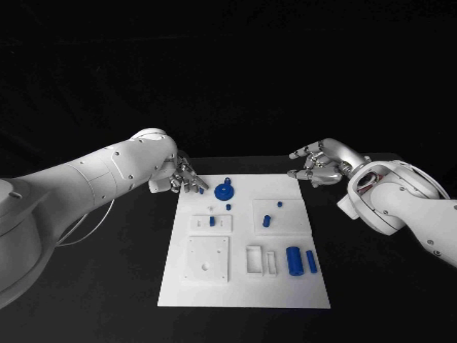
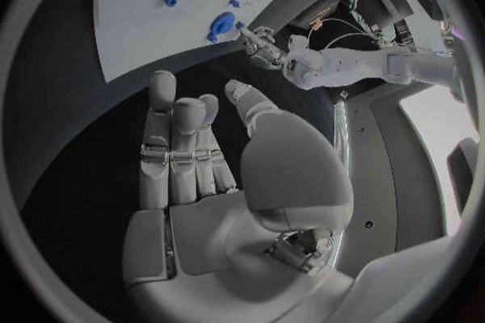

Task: Assemble the parts on the task board

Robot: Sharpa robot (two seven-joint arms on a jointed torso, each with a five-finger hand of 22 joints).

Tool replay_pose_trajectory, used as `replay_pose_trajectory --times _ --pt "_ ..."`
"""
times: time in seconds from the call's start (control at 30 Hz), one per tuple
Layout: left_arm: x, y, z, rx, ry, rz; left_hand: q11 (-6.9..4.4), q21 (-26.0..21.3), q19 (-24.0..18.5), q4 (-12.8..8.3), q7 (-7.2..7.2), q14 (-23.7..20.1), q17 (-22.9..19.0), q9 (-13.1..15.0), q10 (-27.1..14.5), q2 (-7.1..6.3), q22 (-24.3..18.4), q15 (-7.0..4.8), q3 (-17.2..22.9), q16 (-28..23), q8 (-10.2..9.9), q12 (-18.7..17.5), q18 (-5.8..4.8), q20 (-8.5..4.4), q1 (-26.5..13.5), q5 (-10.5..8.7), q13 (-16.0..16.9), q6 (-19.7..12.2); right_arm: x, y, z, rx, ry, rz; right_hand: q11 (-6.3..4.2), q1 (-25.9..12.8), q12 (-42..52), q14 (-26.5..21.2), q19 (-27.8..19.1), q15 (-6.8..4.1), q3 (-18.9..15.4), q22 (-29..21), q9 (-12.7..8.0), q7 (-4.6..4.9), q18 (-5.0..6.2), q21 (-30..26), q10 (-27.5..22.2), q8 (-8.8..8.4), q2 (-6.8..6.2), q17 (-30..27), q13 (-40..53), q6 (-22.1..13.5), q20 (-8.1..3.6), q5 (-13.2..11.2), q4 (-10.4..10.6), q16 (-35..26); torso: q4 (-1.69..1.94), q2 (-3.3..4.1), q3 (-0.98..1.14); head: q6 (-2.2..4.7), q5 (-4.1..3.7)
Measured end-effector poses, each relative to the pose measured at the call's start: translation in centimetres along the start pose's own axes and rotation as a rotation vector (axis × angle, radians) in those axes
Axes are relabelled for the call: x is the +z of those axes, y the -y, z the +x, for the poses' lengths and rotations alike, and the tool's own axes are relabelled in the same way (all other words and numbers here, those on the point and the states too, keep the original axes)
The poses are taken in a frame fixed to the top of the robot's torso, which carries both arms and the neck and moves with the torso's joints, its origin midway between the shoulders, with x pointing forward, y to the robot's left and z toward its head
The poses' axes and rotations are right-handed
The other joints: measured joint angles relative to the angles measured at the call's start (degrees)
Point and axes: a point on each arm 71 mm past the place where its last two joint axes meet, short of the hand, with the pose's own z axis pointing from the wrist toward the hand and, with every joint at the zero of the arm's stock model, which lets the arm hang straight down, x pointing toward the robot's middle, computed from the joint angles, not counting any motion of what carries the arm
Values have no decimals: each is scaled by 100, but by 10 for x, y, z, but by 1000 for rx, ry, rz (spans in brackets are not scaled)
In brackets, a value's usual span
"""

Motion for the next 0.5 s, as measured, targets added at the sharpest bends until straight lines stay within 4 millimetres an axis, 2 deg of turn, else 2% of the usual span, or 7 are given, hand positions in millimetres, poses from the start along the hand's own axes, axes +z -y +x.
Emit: replay_pose_trajectory --times 0.07,0.13,0.5 --pt "0 0 0 -2 -1 0 0 0 0 -51 -12 0 0 0 0 48 0 0 -4 0 0 0 0 0 48 169 0 12 0 0 0 0 0 0 0 0 0 0 0 0 0 0 0 0 0 0 0 0 0 0 0 0 0 0 0 0 0 0 0 -1 -2" --pt "1 0 1 -3 -2 1 0 0 0 -87 -21 0 0 0 0 60 0 0 -41 0 0 0 0 0 60 252 -4 21 0 0 0 0 0 -1 0 0 0 0 0 0 15 3 0 0 0 0 0 0 0 0 0 0 0 0 15 20 0 0 1 -1 -3" --pt "4 -1 4 -14 -10 1 0 -20 0 -76 -1 0 -10 -4 0 88 4 0 -95 0 1 0 -1 0 33 177 -12 42 0 -1 1 1 -1 -2 0 0 0 0 0 0 16 5 0 -1 0 0 0 0 0 0 1 1 0 0 16 22 0 1 3 -5 -17"
